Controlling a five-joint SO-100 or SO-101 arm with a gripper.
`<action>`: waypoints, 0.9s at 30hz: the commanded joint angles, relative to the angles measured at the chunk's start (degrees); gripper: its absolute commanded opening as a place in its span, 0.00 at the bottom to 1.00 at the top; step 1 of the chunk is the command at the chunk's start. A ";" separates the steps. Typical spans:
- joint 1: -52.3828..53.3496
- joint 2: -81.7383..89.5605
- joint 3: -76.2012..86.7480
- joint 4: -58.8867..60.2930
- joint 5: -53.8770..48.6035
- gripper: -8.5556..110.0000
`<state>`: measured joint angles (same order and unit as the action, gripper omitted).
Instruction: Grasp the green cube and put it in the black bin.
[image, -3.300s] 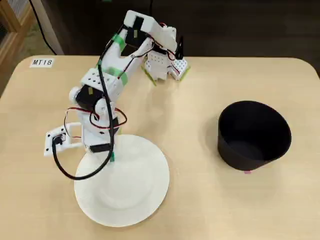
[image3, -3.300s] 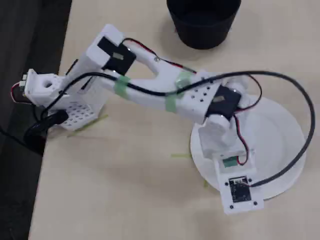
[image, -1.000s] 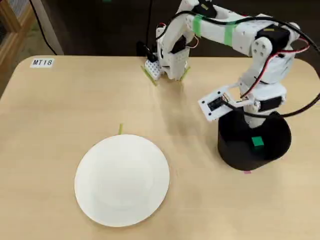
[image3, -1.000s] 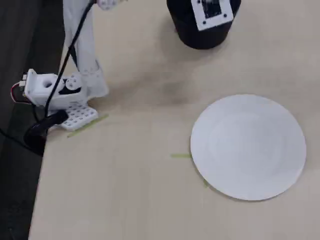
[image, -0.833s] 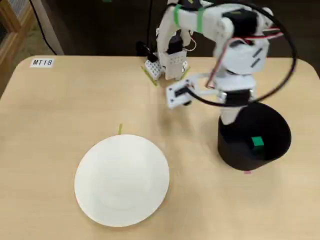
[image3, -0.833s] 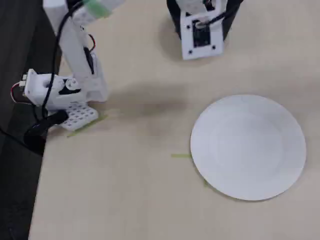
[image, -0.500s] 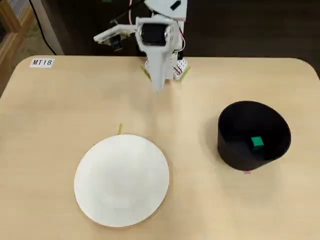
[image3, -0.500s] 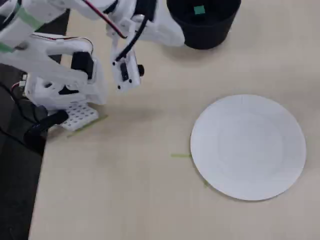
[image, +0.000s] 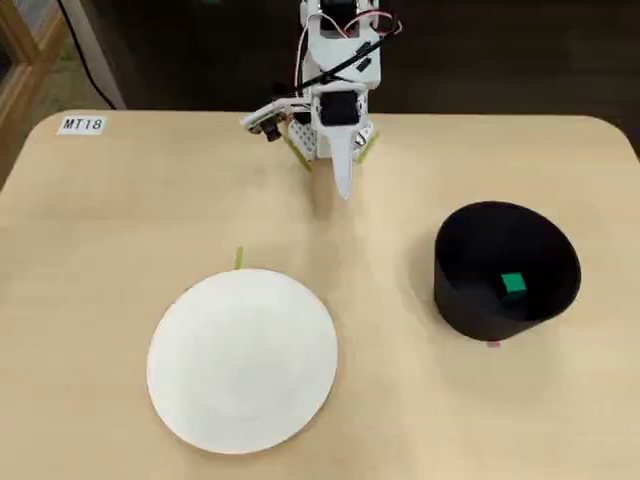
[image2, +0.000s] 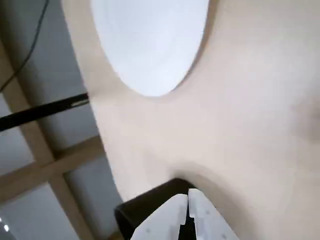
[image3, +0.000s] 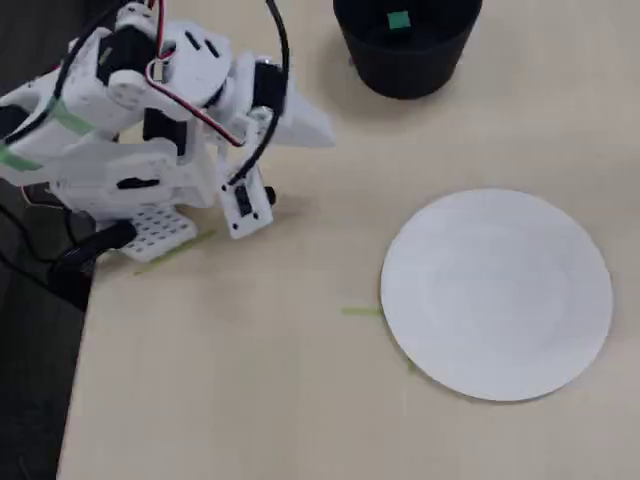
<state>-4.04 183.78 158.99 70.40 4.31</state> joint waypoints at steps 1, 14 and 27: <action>0.35 -0.18 1.49 -0.88 -0.62 0.07; 0.18 -0.09 8.26 -3.69 0.62 0.07; 0.18 -0.09 8.26 -3.78 0.44 0.07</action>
